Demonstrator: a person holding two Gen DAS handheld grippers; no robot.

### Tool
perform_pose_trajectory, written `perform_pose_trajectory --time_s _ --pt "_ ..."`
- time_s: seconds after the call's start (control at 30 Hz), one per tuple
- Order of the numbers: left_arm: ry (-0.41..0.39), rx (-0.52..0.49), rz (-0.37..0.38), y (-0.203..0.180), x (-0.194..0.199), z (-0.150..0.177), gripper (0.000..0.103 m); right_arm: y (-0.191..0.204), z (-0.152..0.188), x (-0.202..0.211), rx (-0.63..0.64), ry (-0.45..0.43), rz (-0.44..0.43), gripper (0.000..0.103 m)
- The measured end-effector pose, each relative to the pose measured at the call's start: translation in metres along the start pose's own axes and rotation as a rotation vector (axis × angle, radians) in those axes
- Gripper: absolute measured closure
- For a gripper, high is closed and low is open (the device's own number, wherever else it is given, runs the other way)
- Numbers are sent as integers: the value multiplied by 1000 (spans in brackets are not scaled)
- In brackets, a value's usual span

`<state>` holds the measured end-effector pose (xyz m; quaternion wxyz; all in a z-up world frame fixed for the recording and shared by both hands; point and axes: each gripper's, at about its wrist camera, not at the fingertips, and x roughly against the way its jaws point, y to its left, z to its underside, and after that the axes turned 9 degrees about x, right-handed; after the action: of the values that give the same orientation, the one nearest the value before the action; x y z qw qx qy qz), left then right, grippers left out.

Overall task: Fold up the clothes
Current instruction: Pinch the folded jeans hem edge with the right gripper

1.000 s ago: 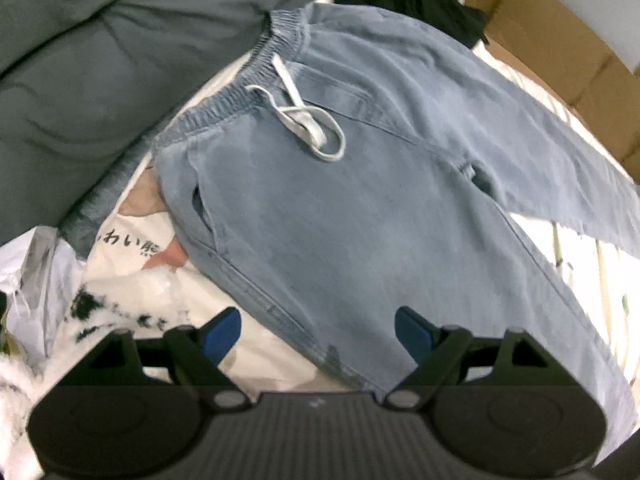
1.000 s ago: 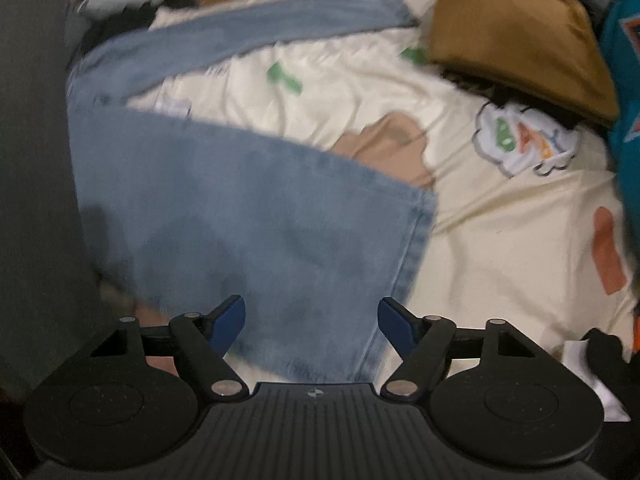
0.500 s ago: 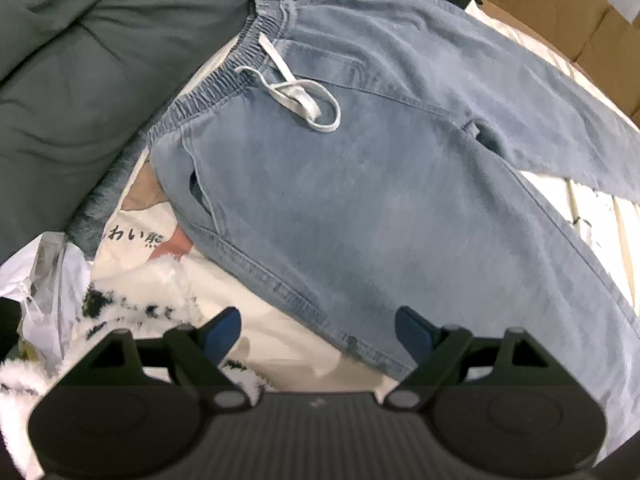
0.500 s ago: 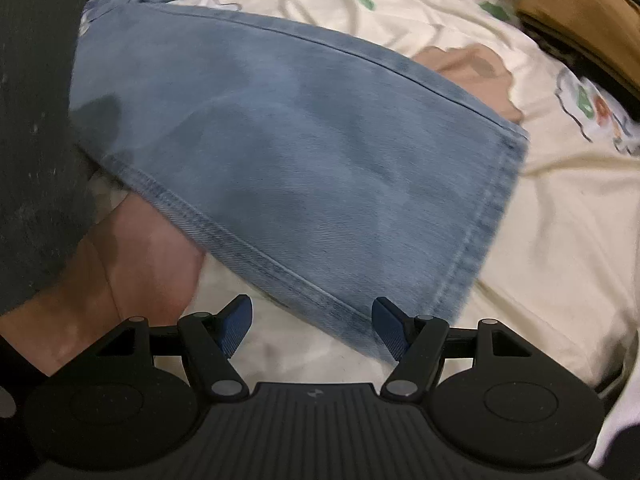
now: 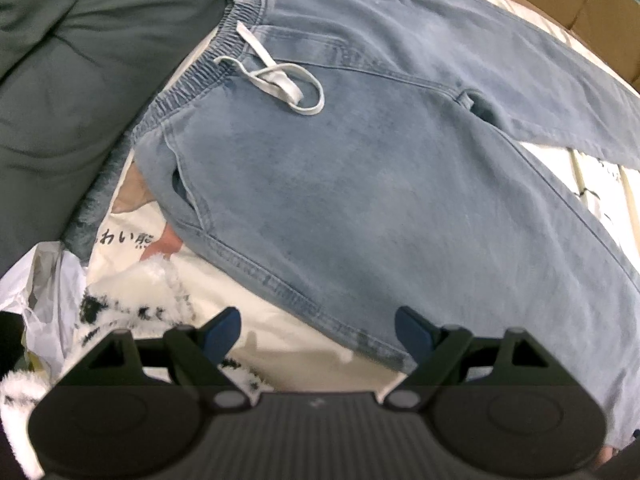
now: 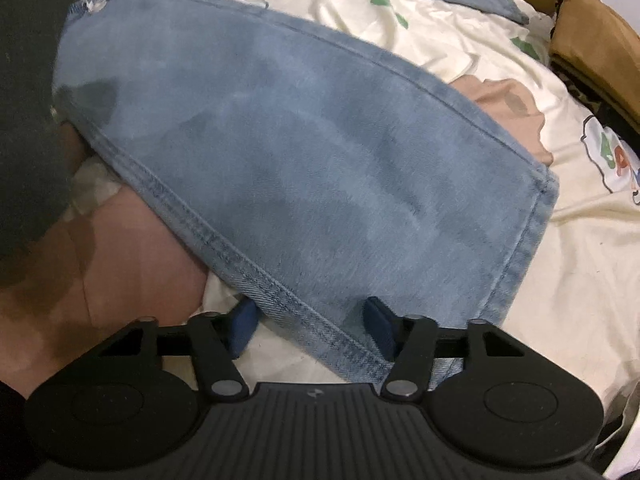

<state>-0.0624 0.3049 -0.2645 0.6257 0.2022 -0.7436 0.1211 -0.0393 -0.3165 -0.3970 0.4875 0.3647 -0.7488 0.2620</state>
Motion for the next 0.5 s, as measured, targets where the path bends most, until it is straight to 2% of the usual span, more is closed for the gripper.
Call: perform_pose_trajectory --time_s 0.13,0.5 --pt "8 14 -3 -1 -6 1 17 2 -1 12 23 -23 13 51" --pt "21 24 5 5 -9 10 17 7 -1 -12 44 7 25 50"
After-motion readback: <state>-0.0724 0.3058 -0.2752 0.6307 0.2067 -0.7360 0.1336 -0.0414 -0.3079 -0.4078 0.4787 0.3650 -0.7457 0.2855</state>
